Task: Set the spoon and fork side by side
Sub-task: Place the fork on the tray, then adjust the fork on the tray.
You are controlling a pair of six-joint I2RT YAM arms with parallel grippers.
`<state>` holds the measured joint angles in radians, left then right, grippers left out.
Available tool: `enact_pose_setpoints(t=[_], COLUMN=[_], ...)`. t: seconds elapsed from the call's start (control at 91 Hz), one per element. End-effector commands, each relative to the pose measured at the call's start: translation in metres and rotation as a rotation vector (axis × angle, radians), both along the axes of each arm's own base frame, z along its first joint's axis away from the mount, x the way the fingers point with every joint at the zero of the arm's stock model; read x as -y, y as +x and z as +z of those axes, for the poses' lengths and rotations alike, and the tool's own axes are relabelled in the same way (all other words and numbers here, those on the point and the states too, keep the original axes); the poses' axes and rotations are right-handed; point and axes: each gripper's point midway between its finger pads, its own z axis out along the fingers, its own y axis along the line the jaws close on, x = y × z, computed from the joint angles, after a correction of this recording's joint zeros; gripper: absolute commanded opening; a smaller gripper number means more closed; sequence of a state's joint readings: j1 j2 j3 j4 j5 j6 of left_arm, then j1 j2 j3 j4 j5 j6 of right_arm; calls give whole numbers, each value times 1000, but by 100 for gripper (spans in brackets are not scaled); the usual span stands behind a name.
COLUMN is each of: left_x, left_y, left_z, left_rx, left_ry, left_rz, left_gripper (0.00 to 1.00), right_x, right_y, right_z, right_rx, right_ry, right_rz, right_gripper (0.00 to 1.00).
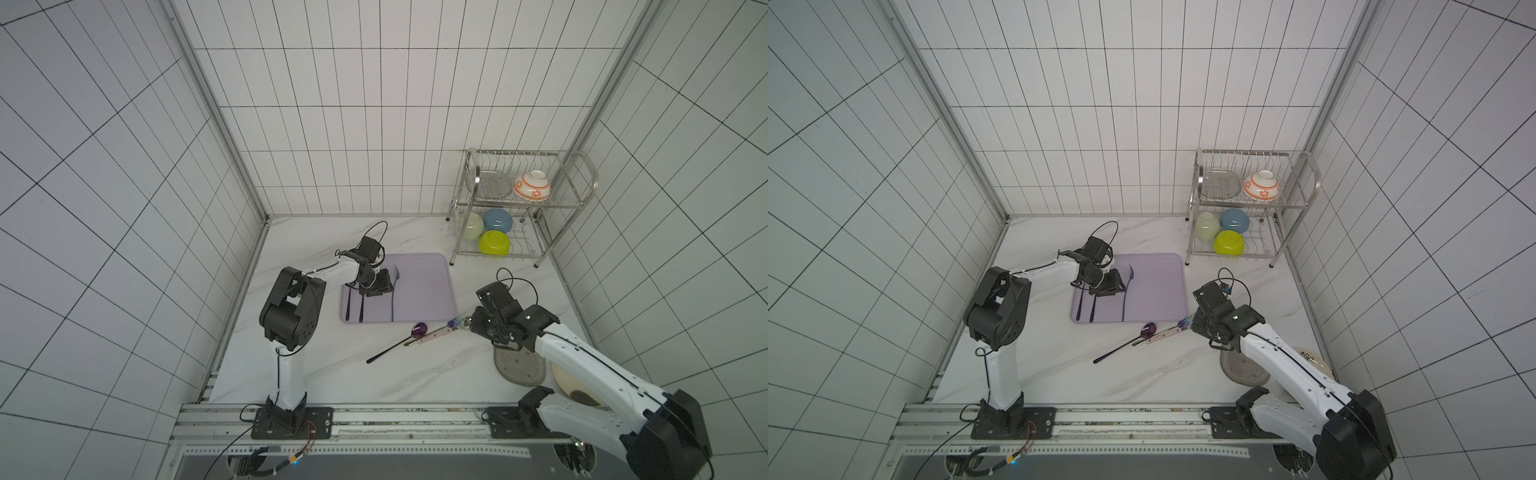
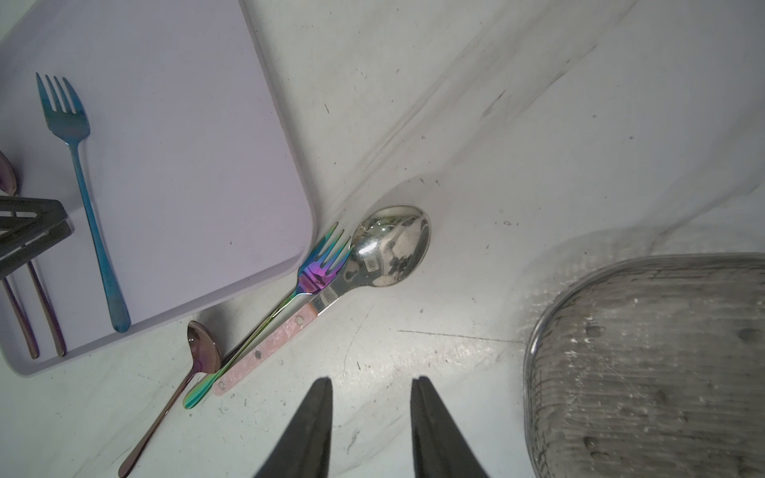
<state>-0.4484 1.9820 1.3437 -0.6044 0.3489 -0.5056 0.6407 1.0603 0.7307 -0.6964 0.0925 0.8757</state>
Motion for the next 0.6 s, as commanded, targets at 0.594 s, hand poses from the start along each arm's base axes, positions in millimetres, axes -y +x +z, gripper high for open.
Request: enact_pose_setpoints(t=[0.594], left_x=[-130], left_y=[-53], left_z=[125], left_rx=[242], left_ry=[120], left_rz=[335], left_gripper=[75], right_x=[-105], right_y=[37], right_z=[11], right_rx=[-57], right_ry=[-143], right_rz=[289], right_gripper=[40])
